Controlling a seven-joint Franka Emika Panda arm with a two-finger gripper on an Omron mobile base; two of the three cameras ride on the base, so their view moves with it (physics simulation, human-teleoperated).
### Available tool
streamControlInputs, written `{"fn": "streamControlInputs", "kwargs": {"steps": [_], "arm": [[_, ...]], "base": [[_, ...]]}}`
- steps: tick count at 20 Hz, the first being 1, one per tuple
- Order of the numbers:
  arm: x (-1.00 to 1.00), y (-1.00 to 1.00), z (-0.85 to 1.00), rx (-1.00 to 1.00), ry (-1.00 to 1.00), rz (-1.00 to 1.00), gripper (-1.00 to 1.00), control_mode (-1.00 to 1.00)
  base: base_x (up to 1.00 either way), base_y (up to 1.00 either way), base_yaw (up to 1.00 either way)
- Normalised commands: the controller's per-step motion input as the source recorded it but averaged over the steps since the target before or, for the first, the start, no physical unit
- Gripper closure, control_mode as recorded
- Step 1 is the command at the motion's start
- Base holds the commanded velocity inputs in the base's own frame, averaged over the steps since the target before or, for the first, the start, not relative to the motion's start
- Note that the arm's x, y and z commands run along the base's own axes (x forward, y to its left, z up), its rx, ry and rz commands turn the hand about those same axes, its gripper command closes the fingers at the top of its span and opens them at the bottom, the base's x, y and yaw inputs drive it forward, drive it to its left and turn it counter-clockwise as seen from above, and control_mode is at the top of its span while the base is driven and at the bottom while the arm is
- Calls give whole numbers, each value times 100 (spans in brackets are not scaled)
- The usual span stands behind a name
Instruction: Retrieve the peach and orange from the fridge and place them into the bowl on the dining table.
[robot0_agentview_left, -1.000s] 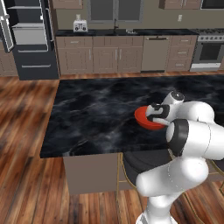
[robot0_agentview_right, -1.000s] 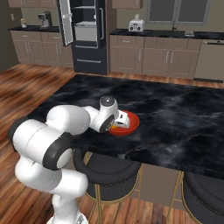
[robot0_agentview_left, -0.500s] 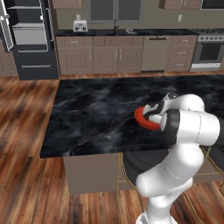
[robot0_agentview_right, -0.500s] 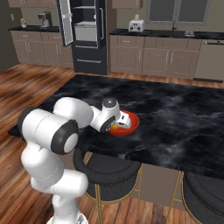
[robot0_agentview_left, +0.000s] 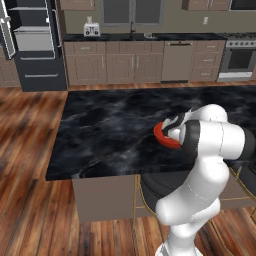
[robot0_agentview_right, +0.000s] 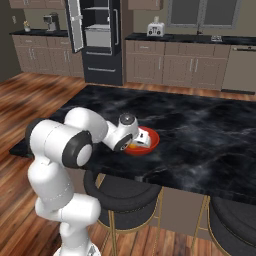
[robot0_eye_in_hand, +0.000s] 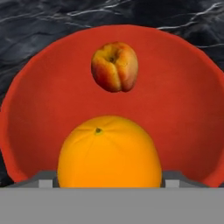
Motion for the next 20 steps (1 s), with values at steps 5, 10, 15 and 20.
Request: {"fn": "streamControlInputs", "kwargs": {"steps": [5,10,15,20], "arm": [[0,-22,14,2,0,0,-100,-100],[0,-10,61,1,-2,0,-100,-100],[-8,0,88,0,-3,0,-100,-100],[-61,0,79,-3,0,0,-100,-100]], "base": [[0,0,0],[0,0,0],[0,0,0],[0,0,0]]}}
